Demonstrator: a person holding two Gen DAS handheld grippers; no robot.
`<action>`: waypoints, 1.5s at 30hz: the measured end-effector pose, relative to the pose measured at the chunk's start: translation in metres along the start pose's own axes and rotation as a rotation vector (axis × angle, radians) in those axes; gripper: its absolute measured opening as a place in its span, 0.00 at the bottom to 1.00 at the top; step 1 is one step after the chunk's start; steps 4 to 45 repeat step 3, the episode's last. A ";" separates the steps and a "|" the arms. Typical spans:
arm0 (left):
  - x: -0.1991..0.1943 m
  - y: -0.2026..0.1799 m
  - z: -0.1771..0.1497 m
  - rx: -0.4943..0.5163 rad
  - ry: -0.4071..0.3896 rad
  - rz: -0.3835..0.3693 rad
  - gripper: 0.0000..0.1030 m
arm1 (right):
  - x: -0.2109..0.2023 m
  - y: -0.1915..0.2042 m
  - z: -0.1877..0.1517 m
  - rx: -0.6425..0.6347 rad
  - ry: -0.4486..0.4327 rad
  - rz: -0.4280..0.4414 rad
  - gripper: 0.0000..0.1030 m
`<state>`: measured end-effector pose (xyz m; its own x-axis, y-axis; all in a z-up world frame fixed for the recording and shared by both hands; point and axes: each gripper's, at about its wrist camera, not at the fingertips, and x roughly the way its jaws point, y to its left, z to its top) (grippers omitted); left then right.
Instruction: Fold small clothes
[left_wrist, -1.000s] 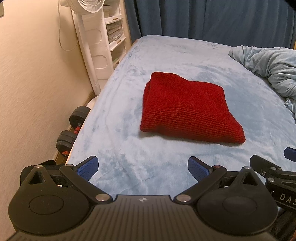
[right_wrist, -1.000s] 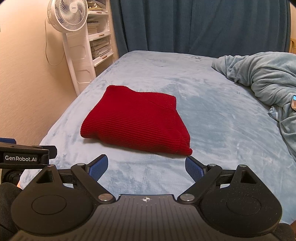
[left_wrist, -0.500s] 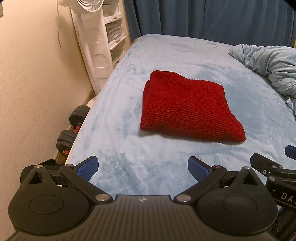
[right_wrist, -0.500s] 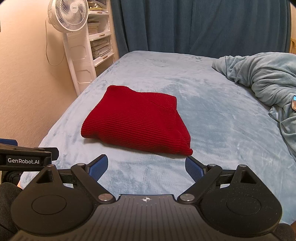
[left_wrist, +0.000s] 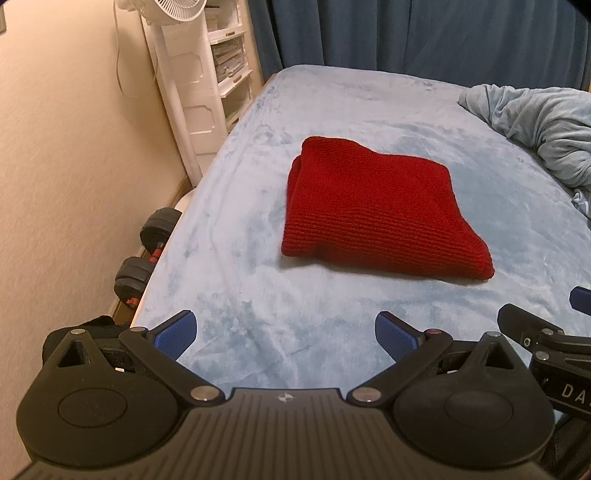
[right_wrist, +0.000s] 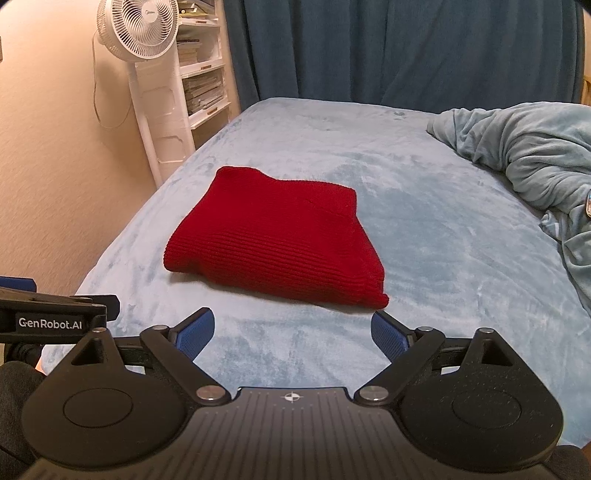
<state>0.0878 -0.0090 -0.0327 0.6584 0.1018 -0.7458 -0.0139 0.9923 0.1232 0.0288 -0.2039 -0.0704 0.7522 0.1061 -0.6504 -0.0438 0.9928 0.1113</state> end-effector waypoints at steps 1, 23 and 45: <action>0.001 0.000 0.000 0.001 0.003 0.002 1.00 | 0.002 0.000 0.000 -0.002 0.001 0.004 0.95; 0.004 0.000 -0.001 0.001 0.011 0.004 1.00 | 0.002 0.000 0.000 -0.004 0.001 0.010 0.96; 0.004 0.000 -0.001 0.001 0.011 0.004 1.00 | 0.002 0.000 0.000 -0.004 0.001 0.010 0.96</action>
